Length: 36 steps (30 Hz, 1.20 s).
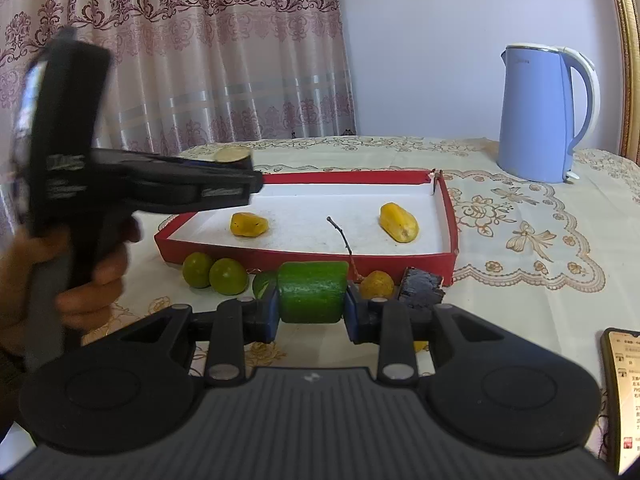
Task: Organize fruits
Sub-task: 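Carry the log into the red tray and open the left tool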
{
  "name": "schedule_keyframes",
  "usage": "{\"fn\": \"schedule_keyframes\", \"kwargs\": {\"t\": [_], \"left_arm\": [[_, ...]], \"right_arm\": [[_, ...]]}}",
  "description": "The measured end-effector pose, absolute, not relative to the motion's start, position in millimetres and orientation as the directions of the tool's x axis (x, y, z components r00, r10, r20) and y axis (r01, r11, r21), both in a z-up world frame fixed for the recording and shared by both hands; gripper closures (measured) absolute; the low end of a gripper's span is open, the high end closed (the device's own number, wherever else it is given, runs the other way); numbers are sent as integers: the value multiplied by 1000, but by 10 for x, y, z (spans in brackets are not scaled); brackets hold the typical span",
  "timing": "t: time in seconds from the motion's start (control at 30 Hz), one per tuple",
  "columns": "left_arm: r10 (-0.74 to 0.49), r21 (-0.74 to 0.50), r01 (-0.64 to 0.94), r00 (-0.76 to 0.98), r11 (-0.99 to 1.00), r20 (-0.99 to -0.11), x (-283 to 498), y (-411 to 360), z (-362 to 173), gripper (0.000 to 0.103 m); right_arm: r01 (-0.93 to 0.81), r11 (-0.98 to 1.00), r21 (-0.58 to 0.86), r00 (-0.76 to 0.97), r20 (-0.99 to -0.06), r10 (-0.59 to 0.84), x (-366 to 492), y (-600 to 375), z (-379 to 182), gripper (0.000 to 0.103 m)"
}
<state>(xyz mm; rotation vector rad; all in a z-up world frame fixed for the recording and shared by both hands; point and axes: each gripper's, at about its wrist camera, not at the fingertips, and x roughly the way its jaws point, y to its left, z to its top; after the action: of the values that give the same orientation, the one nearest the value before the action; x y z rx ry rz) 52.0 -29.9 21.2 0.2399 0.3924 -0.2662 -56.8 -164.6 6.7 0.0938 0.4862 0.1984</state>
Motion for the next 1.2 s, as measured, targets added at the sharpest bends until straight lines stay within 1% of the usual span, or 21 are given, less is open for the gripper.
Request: {"fn": "schedule_keyframes", "kwargs": {"t": [0.27, 0.43, 0.63, 0.7, 0.73, 0.8, 0.87, 1.1, 1.2], "left_arm": [[-181, 207, 303, 869, 930, -461, 930, -499, 97, 70], [-167, 182, 299, 839, 937, -519, 1157, -576, 40, 70], [-141, 213, 291, 838, 933, -528, 1237, -688, 12, 70], [-143, 204, 288, 837, 936, -529, 1232, -687, 19, 65], [-137, 203, 279, 841, 938, -523, 1222, -680, 24, 60], [-125, 214, 266, 852, 940, -509, 1205, -670, 44, 47], [-120, 217, 257, 859, 942, -498, 1183, -648, 63, 39], [-94, 212, 224, 866, 951, -491, 1152, -557, 108, 38], [-54, 211, 178, 871, 961, -488, 1106, -469, 128, 38]], "right_arm": [[-159, 977, 141, 866, -454, 207, -587, -1663, 53, 73], [-153, 978, 142, 869, -452, 202, -601, -1668, 63, 73], [-142, 980, 142, 870, -453, 192, -626, -1685, 69, 73], [-141, 980, 141, 871, -453, 191, -630, -1686, 70, 73], [-142, 980, 142, 871, -453, 191, -629, -1688, 71, 73], [-142, 980, 140, 871, -452, 191, -631, -1685, 72, 73], [-144, 980, 139, 871, -453, 192, -631, -1676, 74, 73], [-146, 980, 134, 870, -454, 192, -623, -1642, 76, 73], [-145, 981, 130, 870, -455, 189, -618, -1631, 88, 73]]}}
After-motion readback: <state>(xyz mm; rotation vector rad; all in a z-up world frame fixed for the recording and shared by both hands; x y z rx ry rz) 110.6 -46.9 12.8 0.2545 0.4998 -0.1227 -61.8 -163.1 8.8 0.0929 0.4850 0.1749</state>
